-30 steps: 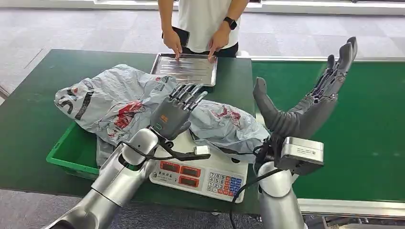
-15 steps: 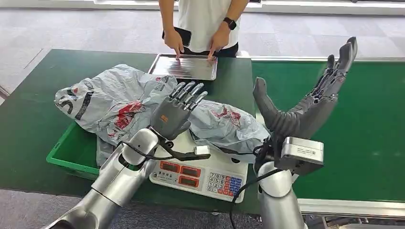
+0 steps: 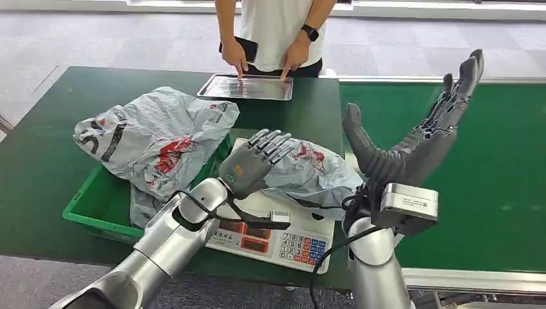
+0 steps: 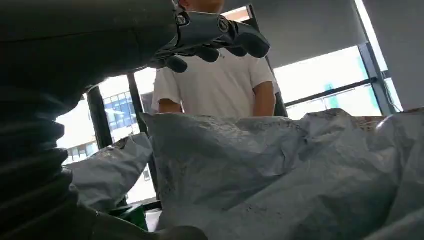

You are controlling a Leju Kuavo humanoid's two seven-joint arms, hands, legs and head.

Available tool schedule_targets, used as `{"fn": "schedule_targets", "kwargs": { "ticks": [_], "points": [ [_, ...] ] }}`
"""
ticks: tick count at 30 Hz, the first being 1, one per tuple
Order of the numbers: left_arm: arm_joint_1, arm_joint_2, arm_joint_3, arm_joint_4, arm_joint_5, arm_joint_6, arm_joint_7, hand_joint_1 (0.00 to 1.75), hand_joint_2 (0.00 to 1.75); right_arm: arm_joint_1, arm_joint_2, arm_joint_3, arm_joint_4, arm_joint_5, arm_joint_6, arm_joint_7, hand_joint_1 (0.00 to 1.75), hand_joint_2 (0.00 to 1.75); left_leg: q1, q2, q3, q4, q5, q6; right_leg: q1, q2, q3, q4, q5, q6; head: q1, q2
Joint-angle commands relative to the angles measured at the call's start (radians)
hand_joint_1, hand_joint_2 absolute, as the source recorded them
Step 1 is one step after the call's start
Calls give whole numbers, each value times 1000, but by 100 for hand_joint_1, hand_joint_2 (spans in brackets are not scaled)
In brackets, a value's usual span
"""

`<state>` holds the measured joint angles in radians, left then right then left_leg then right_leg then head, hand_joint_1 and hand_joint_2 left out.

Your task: Moved the parcel from conveyor to table for the left to box.

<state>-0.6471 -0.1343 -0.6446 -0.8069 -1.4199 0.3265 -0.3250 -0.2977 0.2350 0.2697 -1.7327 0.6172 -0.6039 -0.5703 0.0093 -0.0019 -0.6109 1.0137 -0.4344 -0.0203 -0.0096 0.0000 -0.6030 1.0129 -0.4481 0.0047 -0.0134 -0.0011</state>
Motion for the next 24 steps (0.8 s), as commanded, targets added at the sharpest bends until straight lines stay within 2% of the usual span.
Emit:
{"fn": "schedule_targets", "kwargs": {
  "ticks": [1, 16, 24],
  "points": [
    [-82, -1, -116, 155, 32, 17, 7, 0, 175, -36, -20, -23, 60, -11, -24, -7, 0, 175, 0, -1, 1, 0, 0, 1, 0, -1, 1, -1, 0, 0, 0, 0],
    [-98, -7, -139, 170, 59, 29, 5, 0, 175, -25, -25, -24, 55, -12, -48, -8, 0, 175, 0, 0, 4, -3, 1, 1, 1, -1, 5, -5, 1, 0, 0, 0],
    [-129, -11, -184, 238, 11, 4, 54, 0, 175, -33, -22, -20, 54, -19, -45, -8, 0, 175, 1, 0, 1, 0, 0, 1, 1, -1, 2, -1, 0, 0, 0, 0]
  ]
}}
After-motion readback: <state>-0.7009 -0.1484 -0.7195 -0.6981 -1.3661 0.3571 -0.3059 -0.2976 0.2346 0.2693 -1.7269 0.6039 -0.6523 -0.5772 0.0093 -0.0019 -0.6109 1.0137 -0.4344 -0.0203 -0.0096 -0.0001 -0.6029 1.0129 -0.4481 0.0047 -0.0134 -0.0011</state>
